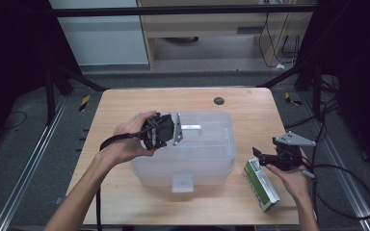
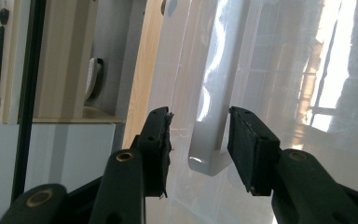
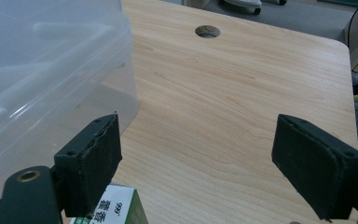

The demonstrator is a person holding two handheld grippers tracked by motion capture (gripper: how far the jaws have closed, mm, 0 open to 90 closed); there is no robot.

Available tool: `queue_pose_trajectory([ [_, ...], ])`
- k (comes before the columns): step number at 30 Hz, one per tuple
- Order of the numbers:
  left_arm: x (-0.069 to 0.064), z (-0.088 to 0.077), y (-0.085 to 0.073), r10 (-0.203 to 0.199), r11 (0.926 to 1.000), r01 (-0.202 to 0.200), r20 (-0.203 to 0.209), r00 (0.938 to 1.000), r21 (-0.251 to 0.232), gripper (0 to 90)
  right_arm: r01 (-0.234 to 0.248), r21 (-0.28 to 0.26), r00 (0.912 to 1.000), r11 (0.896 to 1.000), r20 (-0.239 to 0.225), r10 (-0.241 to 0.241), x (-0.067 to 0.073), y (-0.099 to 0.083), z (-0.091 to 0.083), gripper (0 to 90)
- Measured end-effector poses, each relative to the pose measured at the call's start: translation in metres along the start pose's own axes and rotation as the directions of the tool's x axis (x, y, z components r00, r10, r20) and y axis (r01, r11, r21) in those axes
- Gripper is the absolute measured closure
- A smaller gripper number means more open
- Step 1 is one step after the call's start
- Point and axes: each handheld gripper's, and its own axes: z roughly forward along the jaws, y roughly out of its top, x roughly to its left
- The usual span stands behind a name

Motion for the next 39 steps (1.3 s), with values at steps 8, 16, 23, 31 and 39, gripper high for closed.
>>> queue_pose_trajectory([
  [8,-0.001,0.004,0.002,0.023,0.9995,-0.022,0.0,0.9997,0.02,64.7,0.004,0.002,1.0,1.0,-0.004,-0.004,0.0,0.0,0.001,15.9],
  [16,-0.001,0.007,0.005,0.051,0.9982,-0.051,-0.001,0.9987,0.033,68.9,0.006,0.006,1.0,1.0,-0.006,-0.006,0.001,0.0,0.001,15.9],
  [23,-0.002,0.007,0.007,0.078,0.996,-0.078,0.001,0.997,0.043,72.6,0.01,0.006,0.9999,1.0,-0.011,-0.01,0.001,0.0,0.001,15.9],
  [31,-0.001,0.007,0.008,0.089,0.9949,-0.089,0.005,0.996,0.048,73.5,0.012,0.01,0.9998,1.0,-0.013,-0.012,0.002,0.0,0.002,15.9],
  [39,-0.001,0.007,0.011,0.107,0.9922,-0.107,0.011,0.9942,0.063,74.3,0.017,0.014,0.9996,1.0,-0.022,-0.017,0.004,-0.001,0.001,15.9],
])
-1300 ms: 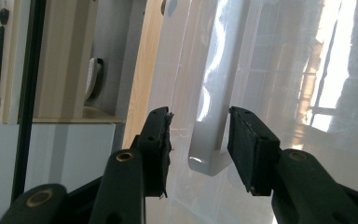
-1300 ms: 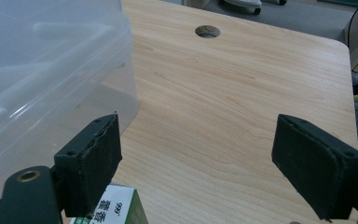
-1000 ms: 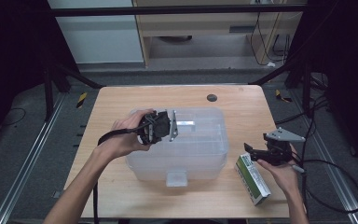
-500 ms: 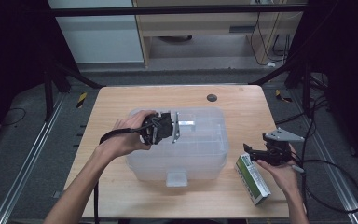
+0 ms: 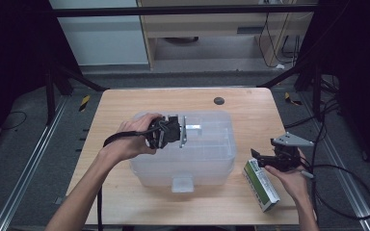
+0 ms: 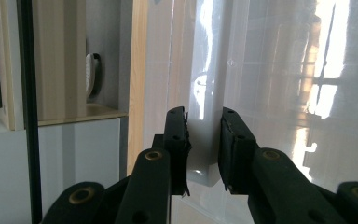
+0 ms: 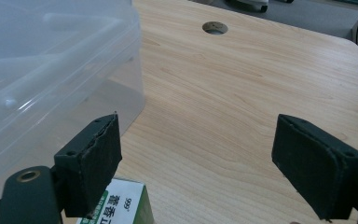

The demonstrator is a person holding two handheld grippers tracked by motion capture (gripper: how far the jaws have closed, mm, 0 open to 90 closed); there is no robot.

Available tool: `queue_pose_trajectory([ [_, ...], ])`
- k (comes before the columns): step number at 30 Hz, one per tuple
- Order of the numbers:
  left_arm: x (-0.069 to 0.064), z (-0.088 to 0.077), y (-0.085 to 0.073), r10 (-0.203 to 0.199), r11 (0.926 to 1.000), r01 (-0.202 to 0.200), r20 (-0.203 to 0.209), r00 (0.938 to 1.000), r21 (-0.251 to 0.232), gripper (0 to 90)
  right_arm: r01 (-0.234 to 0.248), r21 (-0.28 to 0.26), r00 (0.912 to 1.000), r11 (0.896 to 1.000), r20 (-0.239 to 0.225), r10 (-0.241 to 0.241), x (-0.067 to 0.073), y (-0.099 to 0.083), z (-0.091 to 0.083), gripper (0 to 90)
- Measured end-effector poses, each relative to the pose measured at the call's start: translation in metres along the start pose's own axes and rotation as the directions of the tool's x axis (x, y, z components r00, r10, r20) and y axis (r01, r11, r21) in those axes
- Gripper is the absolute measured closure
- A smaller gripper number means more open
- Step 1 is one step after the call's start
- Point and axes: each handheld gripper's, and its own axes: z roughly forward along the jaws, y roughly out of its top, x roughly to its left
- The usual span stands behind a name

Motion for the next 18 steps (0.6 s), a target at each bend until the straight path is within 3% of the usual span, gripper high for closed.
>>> queue_pose_trajectory([
  [18,0.002,-0.0004,0.0028,0.011,0.9998,-0.011,0.019,0.9998,0.019,75.0,0.046,0.0,0.9985,0.999,-0.029,-0.046,0.0098,0.0039,-0.0059,21.6],
])
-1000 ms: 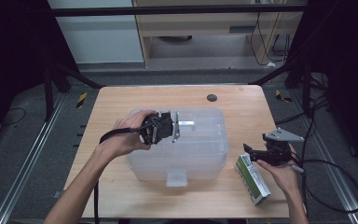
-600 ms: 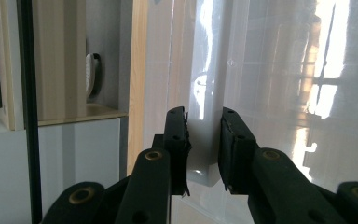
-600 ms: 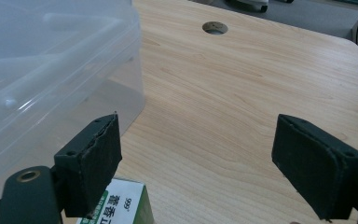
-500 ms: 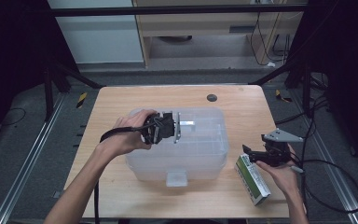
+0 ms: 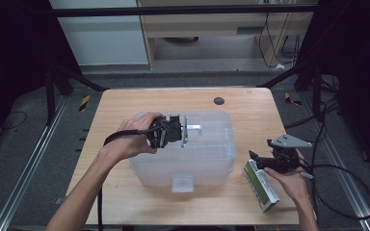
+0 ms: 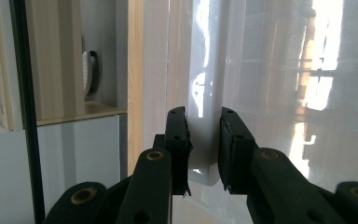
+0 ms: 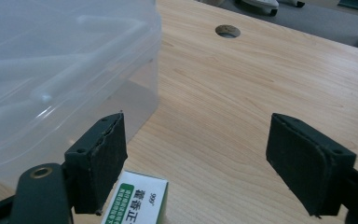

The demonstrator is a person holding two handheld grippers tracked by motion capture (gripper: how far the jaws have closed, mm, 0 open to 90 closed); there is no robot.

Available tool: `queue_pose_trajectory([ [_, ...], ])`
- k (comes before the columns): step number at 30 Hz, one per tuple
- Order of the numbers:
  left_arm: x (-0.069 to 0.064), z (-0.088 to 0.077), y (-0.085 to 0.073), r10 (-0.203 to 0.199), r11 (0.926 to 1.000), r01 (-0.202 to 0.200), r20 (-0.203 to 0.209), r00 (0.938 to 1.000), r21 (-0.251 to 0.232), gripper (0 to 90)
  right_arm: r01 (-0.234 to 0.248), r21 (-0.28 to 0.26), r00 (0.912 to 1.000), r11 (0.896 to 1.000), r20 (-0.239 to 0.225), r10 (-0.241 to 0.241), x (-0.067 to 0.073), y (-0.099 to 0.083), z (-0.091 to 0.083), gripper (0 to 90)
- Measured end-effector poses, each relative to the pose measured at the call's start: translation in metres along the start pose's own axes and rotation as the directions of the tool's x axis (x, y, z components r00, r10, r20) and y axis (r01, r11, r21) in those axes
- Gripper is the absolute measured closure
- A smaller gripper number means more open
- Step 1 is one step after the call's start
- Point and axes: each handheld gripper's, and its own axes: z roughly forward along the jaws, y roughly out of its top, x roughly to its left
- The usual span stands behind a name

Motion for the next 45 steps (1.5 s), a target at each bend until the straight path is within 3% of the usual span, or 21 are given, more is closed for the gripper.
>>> queue_pose_trajectory([
  [6,0.002,-0.001,0.001,0.01,0.9999,-0.01,0.007,0.9999,0.008,75.0,0.01,-0.001,0.9994,1.0,-0.033,-0.01,0.004,0.002,-0.002,27.3],
  [14,0.003,0.0,0.001,-0.005,1.0,0.005,0.009,0.9999,0.002,74.9,0.018,-0.008,0.9967,1.0,-0.08,-0.018,0.007,0.004,-0.005,34.1],
  [33,0.009,0.0,-0.001,-0.019,0.9998,0.019,0.007,0.9998,-0.004,74.7,0.052,-0.002,0.9891,0.999,-0.138,-0.052,0.017,0.009,-0.008,39.9],
  [45,0.012,0.0,0.0,-0.026,0.9997,0.026,0.001,0.9997,-0.001,74.5,0.047,0.0,0.9859,0.999,-0.161,-0.046,0.018,0.01,-0.009,41.3],
])
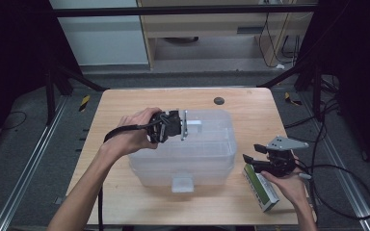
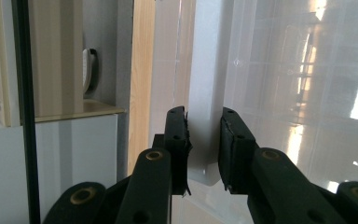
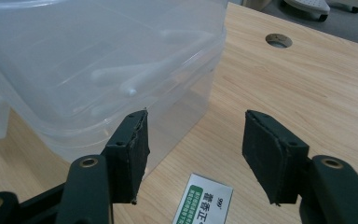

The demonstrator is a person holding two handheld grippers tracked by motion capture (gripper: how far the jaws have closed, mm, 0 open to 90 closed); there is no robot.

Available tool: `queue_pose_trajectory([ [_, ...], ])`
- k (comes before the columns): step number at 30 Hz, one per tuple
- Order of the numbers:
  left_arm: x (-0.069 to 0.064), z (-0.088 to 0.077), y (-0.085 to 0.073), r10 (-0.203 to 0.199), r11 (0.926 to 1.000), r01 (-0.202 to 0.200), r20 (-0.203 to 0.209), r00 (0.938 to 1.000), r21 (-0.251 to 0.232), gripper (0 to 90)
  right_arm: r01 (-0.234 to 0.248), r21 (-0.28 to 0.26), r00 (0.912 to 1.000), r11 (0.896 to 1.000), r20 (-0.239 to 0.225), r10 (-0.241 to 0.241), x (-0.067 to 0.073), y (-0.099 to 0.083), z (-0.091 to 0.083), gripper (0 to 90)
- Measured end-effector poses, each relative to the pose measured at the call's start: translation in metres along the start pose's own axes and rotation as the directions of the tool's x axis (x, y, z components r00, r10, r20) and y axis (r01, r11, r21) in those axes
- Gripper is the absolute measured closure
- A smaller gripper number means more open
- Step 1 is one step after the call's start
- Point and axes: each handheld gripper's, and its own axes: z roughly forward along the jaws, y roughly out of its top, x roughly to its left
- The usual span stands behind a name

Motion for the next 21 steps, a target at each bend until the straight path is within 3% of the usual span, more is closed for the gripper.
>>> queue_pose_trajectory([
  [21,0.0079,0.0004,0.0002,-0.005,1.0,0.005,-0.026,0.9996,0.0,74.1,-0.008,0.017,0.9997,1.0,-0.022,0.009,0.0011,0.0,0.0001,44.1],
])
